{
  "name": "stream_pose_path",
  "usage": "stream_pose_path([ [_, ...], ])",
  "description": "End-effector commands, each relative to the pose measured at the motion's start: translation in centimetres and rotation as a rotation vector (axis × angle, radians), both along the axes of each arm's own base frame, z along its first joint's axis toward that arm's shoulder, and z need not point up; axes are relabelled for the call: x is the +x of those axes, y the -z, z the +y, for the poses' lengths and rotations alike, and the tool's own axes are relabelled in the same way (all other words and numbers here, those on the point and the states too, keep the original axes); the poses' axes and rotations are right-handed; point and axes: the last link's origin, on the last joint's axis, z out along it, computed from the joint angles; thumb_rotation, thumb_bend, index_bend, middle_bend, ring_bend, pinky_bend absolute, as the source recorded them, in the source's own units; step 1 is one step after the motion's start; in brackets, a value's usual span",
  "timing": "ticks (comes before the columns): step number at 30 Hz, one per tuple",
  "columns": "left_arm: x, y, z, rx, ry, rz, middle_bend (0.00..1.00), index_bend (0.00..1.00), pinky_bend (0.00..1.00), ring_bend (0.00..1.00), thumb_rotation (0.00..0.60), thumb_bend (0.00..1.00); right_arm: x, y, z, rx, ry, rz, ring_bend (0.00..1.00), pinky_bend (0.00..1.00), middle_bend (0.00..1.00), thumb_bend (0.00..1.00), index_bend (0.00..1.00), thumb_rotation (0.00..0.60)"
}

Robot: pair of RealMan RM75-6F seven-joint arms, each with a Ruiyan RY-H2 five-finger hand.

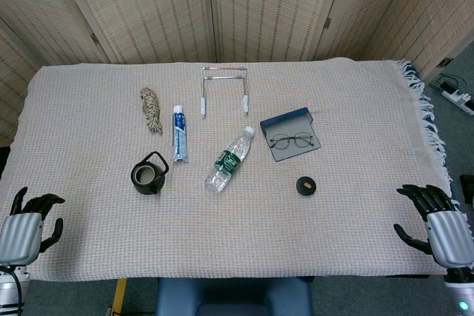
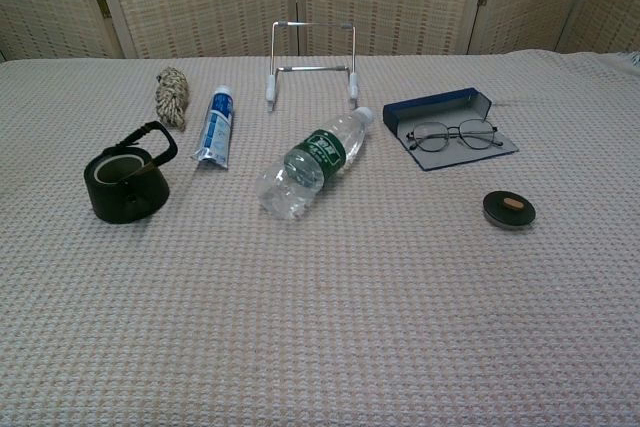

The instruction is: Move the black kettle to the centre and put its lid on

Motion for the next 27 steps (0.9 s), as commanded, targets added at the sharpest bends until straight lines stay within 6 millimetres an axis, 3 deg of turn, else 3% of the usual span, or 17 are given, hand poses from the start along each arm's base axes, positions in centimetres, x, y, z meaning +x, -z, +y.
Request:
stream_pose_path([
  [1, 0.1, 0.1, 0.1, 0.005, 0.004, 0.000, 0.25, 0.29, 0.02, 0.24, 0.600, 0.48, 0.1, 0.1, -0.2, 0.003, 0.004, 0.002, 0.21, 0.15, 0.24, 0.28, 0.23, 0.600],
  [19, 0.6, 0.0, 0.6, -0.008, 0.044, 0.006, 0.24, 0.30, 0.02, 0.24, 0.600, 0.48, -0.5, -0.5, 0.7, -0.017, 0.027, -0.004, 0.21, 0.15, 0.24, 0.28, 0.23, 0.600],
  [23, 1.4, -0.3, 1.8, -0.024, 0.093, 0.019, 0.24, 0.31, 0.02, 0.24, 0.600, 0.48, -0.5, -0.7, 0.7, -0.018, 0.025, -0.001, 0.21, 0.15, 0.24, 0.28, 0.23, 0.600],
  [27, 2.8, -0.5, 4.3, -0.063, 0.178, 0.044, 0.24, 0.31, 0.02, 0.24, 0.600, 0.48, -0.2, -0.7, 0.6, -0.013, 0.013, 0.001, 0.21, 0.15, 0.24, 0.28, 0.23, 0.600],
])
